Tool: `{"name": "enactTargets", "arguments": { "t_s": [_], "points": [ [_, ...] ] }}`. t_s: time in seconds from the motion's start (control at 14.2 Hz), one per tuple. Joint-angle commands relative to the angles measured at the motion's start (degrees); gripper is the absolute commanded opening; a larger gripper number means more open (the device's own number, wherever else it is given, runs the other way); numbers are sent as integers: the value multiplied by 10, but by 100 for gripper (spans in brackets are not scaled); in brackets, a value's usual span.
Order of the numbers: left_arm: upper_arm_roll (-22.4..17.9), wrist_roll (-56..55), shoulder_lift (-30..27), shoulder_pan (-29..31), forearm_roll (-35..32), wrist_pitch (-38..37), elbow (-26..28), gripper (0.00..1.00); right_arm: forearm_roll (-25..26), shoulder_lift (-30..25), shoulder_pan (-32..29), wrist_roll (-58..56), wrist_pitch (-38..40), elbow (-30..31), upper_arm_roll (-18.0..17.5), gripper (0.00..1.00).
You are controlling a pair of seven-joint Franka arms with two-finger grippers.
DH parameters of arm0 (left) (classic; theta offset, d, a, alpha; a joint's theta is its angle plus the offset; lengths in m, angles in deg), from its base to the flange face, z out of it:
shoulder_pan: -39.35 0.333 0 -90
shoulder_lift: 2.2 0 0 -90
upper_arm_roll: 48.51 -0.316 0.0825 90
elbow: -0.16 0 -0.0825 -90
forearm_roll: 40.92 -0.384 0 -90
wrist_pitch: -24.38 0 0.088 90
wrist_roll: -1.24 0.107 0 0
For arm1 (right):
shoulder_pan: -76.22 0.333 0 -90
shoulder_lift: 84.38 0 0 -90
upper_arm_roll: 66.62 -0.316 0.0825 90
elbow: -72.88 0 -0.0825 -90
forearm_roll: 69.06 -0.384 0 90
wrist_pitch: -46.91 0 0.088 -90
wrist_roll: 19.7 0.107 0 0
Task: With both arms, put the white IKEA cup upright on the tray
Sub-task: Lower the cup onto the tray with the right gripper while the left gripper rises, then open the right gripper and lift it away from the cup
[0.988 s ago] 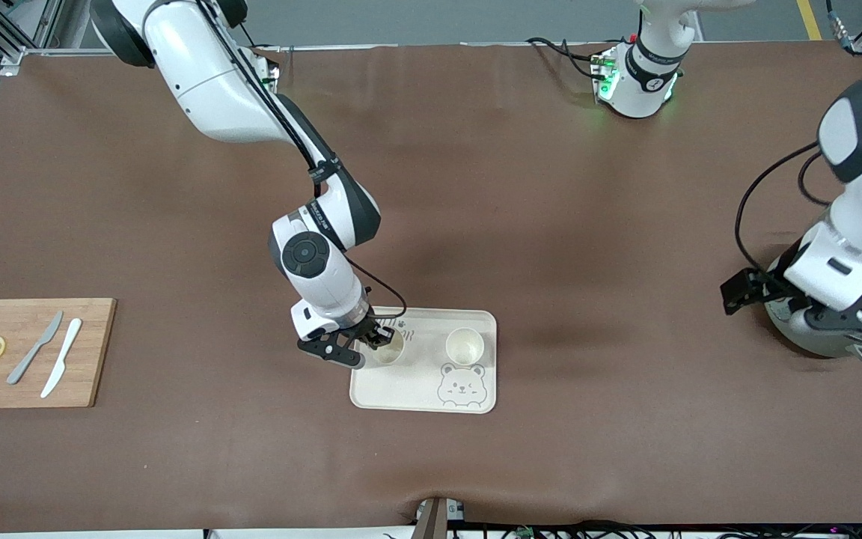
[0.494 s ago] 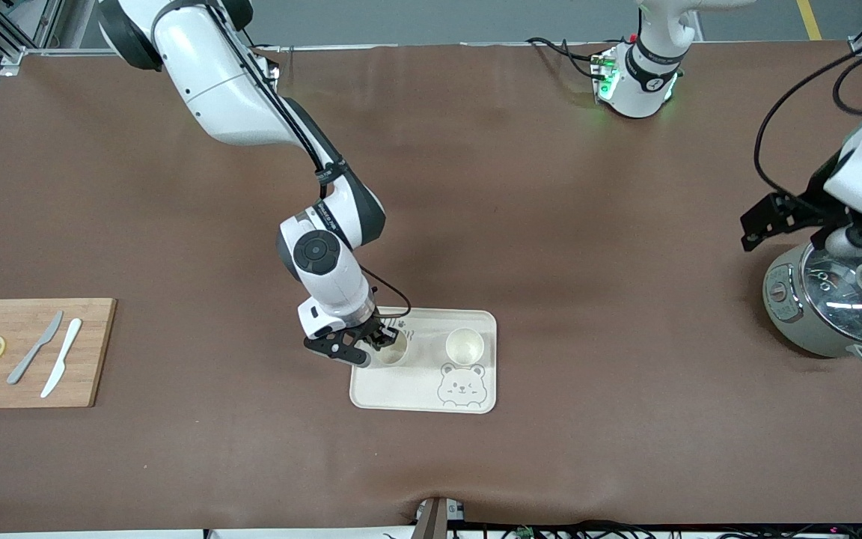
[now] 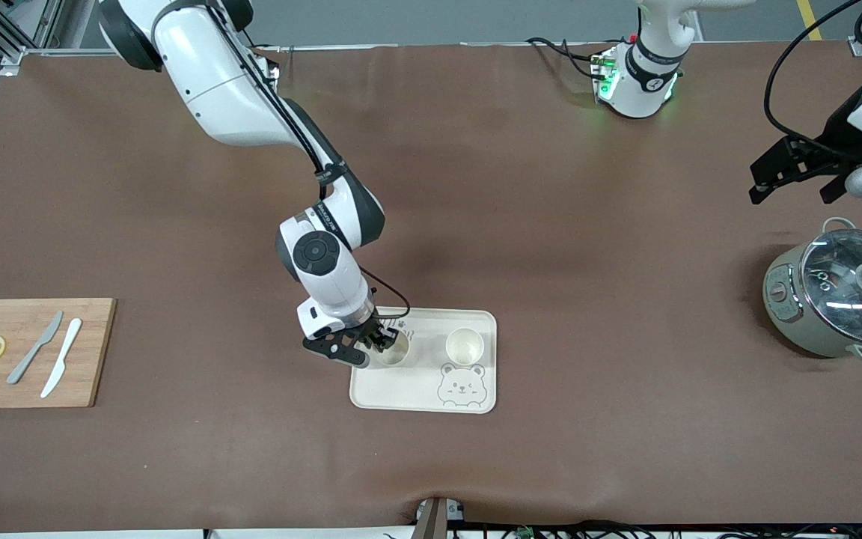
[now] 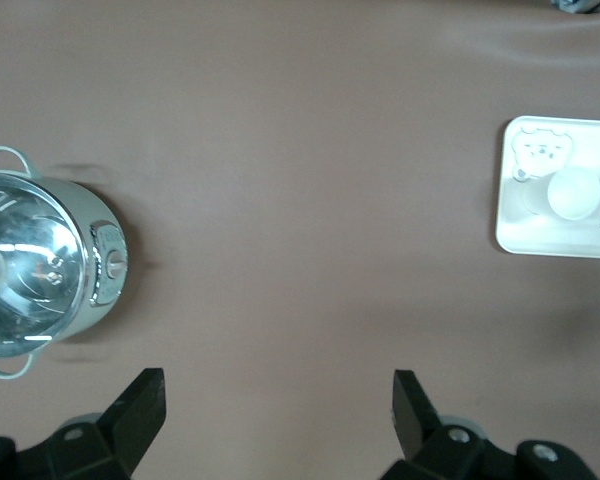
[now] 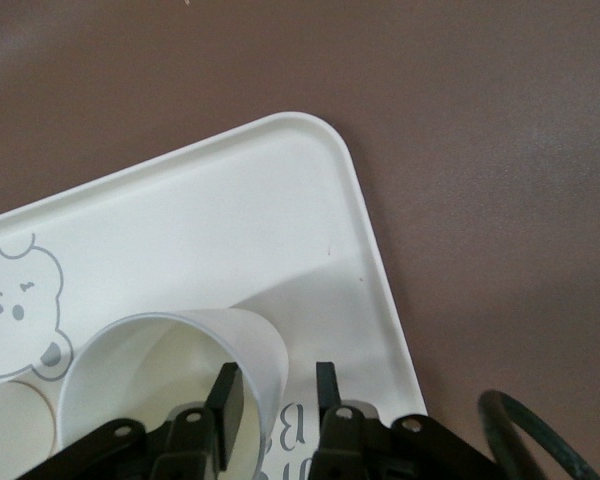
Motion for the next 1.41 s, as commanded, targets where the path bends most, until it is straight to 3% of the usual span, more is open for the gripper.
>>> {"name": "enactTargets", "arguments": {
  "t_s": [0.0,0.63,1.34],
  "points": [
    [-3,63,-3,5,15,-15,-11,100,18,9,5,16,-1,-15,6,100],
    [-14,69,6,1,8,-23,-40,100,18,-13,0,9,21,-13,6,100],
    [-14,148,15,-3,-43,-90,-43,100,11,-149,-9,-25,226,-16,3,100]
  ]
}}
